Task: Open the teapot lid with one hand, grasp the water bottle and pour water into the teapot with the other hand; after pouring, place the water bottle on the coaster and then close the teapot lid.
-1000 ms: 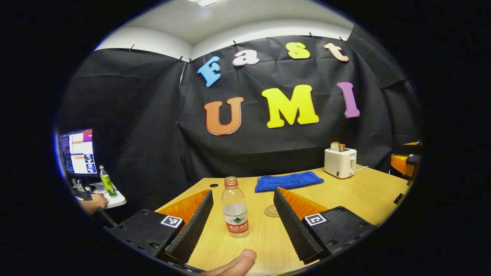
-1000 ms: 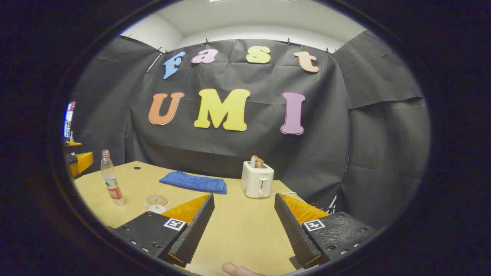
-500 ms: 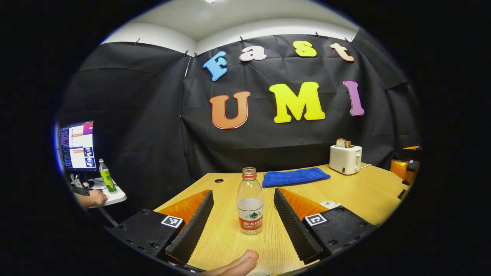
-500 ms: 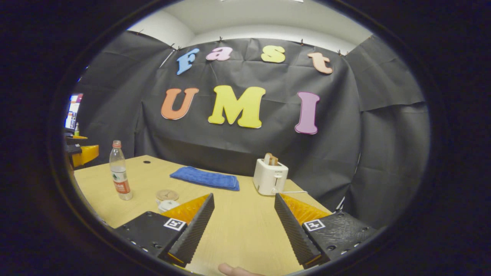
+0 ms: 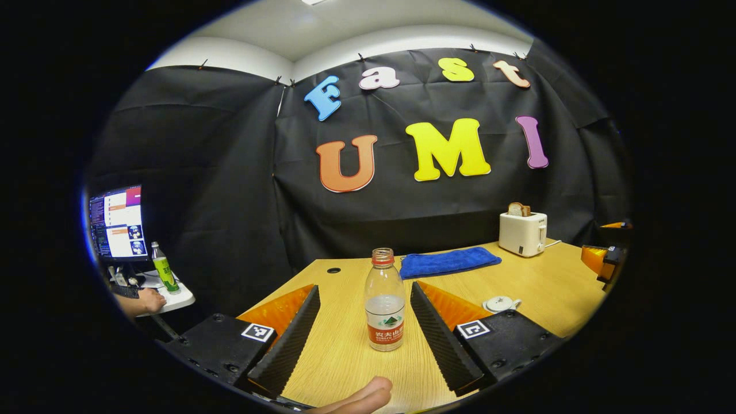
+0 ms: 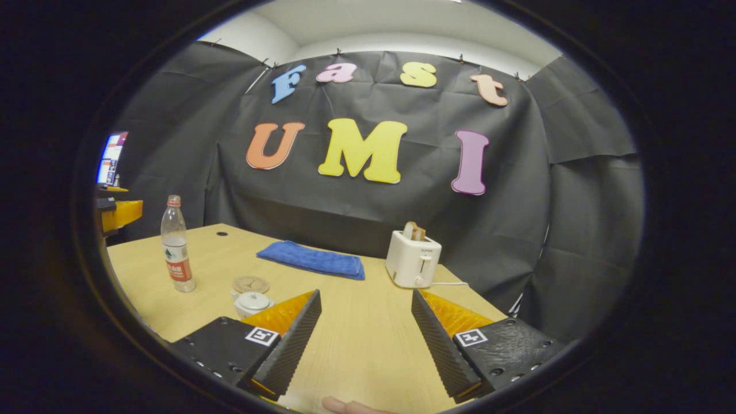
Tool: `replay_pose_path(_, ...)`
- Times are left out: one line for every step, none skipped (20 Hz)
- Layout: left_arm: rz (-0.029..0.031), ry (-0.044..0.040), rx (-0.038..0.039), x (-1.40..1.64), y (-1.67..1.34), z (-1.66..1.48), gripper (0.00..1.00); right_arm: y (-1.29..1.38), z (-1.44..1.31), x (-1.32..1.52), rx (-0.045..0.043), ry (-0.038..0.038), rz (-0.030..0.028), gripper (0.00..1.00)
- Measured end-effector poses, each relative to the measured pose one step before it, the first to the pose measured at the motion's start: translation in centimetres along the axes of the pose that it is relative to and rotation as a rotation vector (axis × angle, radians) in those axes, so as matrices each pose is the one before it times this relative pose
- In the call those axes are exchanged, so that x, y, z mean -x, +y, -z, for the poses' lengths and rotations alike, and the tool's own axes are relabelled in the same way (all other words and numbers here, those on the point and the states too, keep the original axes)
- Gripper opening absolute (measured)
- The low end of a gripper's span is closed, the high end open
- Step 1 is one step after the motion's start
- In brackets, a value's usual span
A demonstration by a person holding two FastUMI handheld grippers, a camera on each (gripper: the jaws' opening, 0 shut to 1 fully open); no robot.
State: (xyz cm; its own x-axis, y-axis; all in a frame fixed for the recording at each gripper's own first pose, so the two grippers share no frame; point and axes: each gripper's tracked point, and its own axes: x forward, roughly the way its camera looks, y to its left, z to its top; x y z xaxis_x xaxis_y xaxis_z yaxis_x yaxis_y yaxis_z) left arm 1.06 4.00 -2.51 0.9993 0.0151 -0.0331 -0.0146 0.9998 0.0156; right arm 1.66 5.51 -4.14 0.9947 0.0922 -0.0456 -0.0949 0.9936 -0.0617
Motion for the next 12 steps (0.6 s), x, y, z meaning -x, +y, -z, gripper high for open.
replay_pose_path(-0.00379, 0.00347, -0.00595, -0.081, 0.168, 0.181, 0.99, 0.481, 0.067, -0.094, -0.01203, -0.00147, -0.01221, 0.98)
replay_pose_path(0.00087, 0.00224, -0.00342, -0.104, -0.018, 0.153, 0.99, 0.553, 0.057, -0.185, -0.01359, -0.00795, -0.01533, 0.98)
replay_pose_path(-0.00004, 0.00192, 0.00089, -0.105, -0.016, 0.061, 0.99, 0.563, 0.14, -0.221, -0.00961, -0.00523, -0.0139, 0.98)
replay_pose_path(-0.00097, 0.00519, 0.00363, -0.2, 0.06, 0.245, 0.99, 0.792, 0.426, -0.207, -0.01284, -0.00312, -0.01564, 0.97)
replay_pose_path(0.00101, 0.00524, 0.00528, -0.157, 0.001, 0.149, 0.99, 1.05, 0.508, -0.66, -0.01527, 0.00548, -0.02012, 0.95)
replay_pose_path(0.00149, 0.00547, 0.0046, -0.045, 0.079, 0.096, 0.99, 0.854, 0.413, -0.506, -0.0058, 0.00629, -0.01756, 0.98)
replay_pose_path(0.00062, 0.00156, 0.00135, 0.043, 0.069, 0.144, 0.99, 0.86, 0.357, -0.559, -0.00525, 0.00738, -0.01558, 0.98)
replay_pose_path(0.00143, -0.00085, -0.00308, 0.044, 0.045, -0.037, 0.99, 0.78, 0.228, -0.575, -0.00482, 0.00712, -0.01202, 0.98)
replay_pose_path(-0.00662, -0.00309, -0.01036, -0.1, 0.204, -0.043, 0.99, 0.767, 0.262, -0.606, -0.00584, 0.00629, -0.01227, 0.95)
replay_pose_path(-0.01081, 0.00175, -0.01133, -0.132, 0.301, 0.128, 0.99, 0.782, 0.191, -0.687, -0.00079, 0.00733, -0.0105, 0.95)
replay_pose_path(-0.00573, 0.00398, -0.00477, -0.138, 0.196, 0.21, 0.99, 0.728, 0.224, -0.641, -0.00369, 0.00609, -0.00749, 0.95)
replay_pose_path(-0.00244, 0.00513, 0.00047, -0.024, 0.13, 0.076, 0.99, 0.582, 0.184, -0.65, -0.00756, 0.0058, -0.00539, 0.95)
